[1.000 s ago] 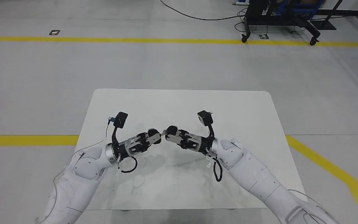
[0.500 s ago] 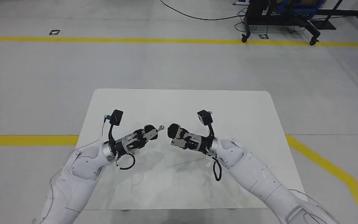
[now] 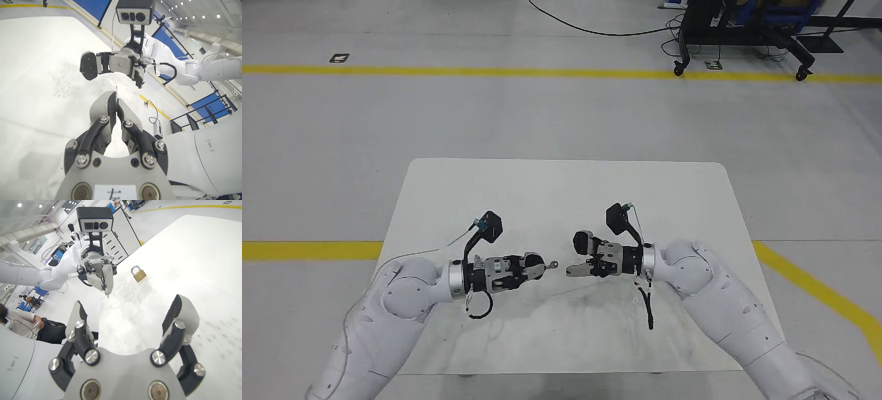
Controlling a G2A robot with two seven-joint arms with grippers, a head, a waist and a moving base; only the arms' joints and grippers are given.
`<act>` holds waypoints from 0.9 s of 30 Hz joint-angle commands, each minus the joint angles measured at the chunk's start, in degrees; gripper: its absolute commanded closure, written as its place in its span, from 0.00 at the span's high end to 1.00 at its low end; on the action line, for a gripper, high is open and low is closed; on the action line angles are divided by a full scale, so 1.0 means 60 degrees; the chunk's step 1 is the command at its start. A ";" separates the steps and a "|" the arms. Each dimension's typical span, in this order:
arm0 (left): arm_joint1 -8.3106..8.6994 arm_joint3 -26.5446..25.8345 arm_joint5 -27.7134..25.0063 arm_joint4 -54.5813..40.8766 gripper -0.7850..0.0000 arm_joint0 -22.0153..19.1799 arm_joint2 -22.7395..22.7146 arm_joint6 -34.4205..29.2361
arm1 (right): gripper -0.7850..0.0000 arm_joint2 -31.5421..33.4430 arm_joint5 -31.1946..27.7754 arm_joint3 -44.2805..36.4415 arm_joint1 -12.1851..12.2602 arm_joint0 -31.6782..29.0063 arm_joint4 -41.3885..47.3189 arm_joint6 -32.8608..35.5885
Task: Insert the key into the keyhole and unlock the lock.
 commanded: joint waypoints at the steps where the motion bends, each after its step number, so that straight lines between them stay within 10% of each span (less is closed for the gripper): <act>1: 0.0006 0.0019 -0.0009 0.0061 0.00 -0.0051 0.0083 -0.0057 | 0.74 0.0048 0.0127 -0.0240 0.0051 -0.0120 0.0033 0.0202; 7: 0.0031 0.0068 -0.0065 -0.0026 0.00 -0.0165 0.0257 -0.0182 | 0.45 -0.0053 0.0431 -0.0530 0.0091 -0.0158 0.0020 0.0508; 21: 0.0122 0.0130 -0.0126 -0.0101 0.00 -0.0312 0.0396 -0.0230 | 0.44 -0.0415 0.0721 -0.0614 0.0095 0.0047 0.0428 0.0952; 25: 0.0144 0.0140 -0.0105 -0.0074 0.00 -0.0335 0.0418 -0.0160 | 0.26 -0.0472 0.0678 -0.0652 0.0109 0.0086 0.0478 0.1068; 27: 0.0155 0.0143 -0.0093 -0.0061 0.00 -0.0339 0.0426 -0.0121 | 0.00 -0.0486 0.0658 -0.0669 0.0120 0.0085 0.0529 0.1107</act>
